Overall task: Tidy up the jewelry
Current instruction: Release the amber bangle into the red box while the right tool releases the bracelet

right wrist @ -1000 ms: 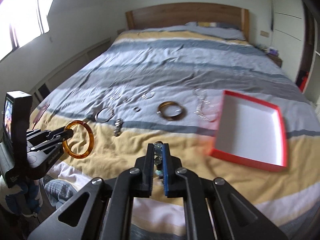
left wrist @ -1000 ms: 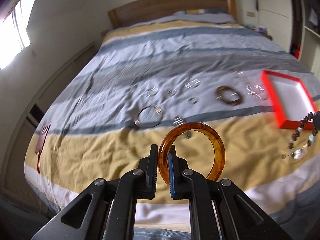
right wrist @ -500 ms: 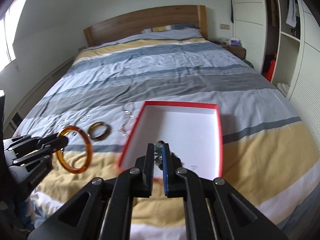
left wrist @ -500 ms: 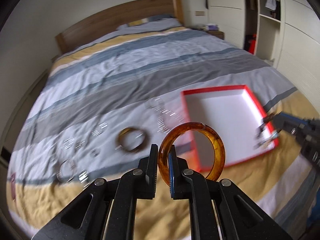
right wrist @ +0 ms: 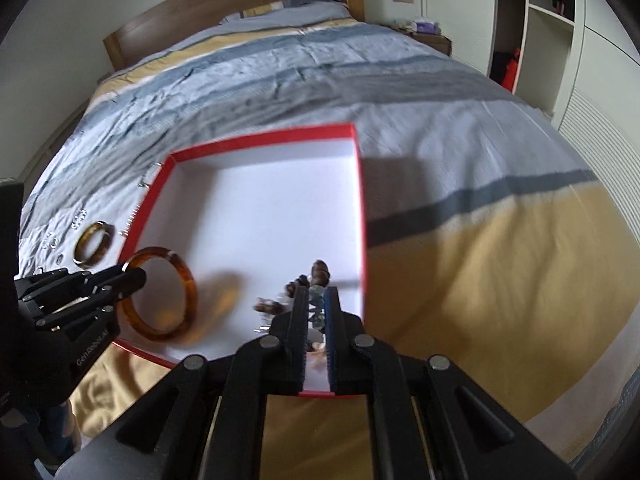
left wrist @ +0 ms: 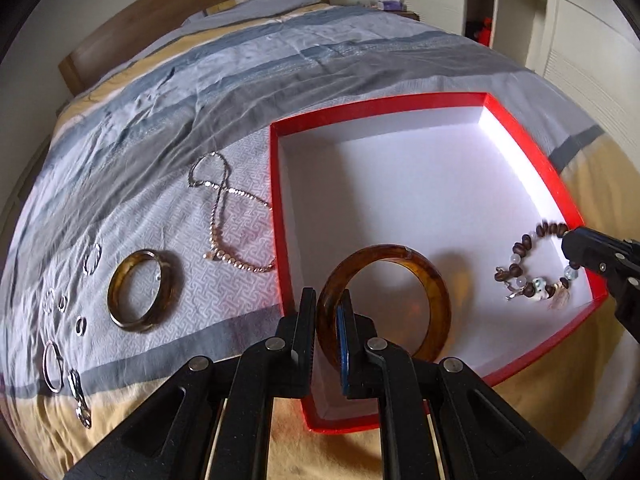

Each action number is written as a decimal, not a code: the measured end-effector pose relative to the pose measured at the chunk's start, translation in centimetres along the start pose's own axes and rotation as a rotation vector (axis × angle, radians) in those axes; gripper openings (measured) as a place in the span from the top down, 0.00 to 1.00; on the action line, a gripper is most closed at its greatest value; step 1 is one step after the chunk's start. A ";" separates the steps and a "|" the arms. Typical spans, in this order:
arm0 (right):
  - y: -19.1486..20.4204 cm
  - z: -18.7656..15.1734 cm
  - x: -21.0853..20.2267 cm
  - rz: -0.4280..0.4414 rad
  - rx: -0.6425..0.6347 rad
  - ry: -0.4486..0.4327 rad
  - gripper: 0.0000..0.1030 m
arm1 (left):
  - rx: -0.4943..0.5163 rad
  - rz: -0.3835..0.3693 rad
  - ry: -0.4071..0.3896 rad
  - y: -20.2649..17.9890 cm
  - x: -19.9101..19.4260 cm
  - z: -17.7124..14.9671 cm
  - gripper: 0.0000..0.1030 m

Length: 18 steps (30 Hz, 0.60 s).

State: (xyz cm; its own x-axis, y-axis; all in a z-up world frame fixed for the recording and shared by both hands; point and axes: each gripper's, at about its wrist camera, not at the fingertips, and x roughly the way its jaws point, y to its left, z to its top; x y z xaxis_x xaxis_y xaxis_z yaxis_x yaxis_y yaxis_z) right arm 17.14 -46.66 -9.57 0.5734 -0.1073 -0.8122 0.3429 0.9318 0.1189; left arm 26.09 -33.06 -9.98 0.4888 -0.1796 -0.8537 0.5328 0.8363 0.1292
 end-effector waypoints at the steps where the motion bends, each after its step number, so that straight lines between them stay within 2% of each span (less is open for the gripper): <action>1: -0.2 -0.2 0.1 0.002 0.006 0.003 0.92 | 0.005 0.002 -0.002 -0.2 0.0 0.0 0.89; 4: -0.2 -0.4 0.1 0.001 0.012 0.004 0.91 | 0.001 -0.022 0.014 -0.3 0.2 -0.1 0.86; 6: -0.3 -0.4 -0.1 0.013 0.015 0.004 0.81 | -0.006 -0.039 0.017 -0.2 0.0 -0.1 0.85; 7: -0.2 -0.4 -0.4 0.029 0.016 0.005 0.79 | -0.010 -0.044 0.016 -0.2 -0.3 -0.2 0.82; 8: -0.2 -0.5 -0.7 0.029 0.012 0.004 0.76 | -0.014 -0.046 0.008 -0.2 -0.8 -0.3 0.71; 10: 0.1 -0.7 -1.5 0.025 -0.002 -0.004 0.72 | -0.026 -0.062 -0.014 0.1 -1.9 -0.2 0.66; 12: 0.1 -0.8 -2.3 0.008 -0.005 -0.017 0.63 | -0.032 -0.057 -0.033 0.5 -3.2 -0.3 0.61; 14: 0.0 -0.9 -3.2 0.006 0.006 -0.030 0.61 | -0.041 -0.043 -0.057 1.1 -4.6 -0.6 0.52; 18: 0.0 -0.9 -4.8 0.001 0.012 -0.048 0.61 | -0.086 -0.014 -0.072 4.3 -6.7 -2.2 0.52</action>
State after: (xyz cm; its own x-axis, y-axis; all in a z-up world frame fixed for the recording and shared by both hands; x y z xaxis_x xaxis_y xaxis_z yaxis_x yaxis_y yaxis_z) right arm 13.70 -45.82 -6.15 0.6084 -0.1231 -0.7840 0.3512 0.9277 0.1269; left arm 23.55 -27.13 -4.78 0.5318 -0.2261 -0.8161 0.4804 0.8742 0.0708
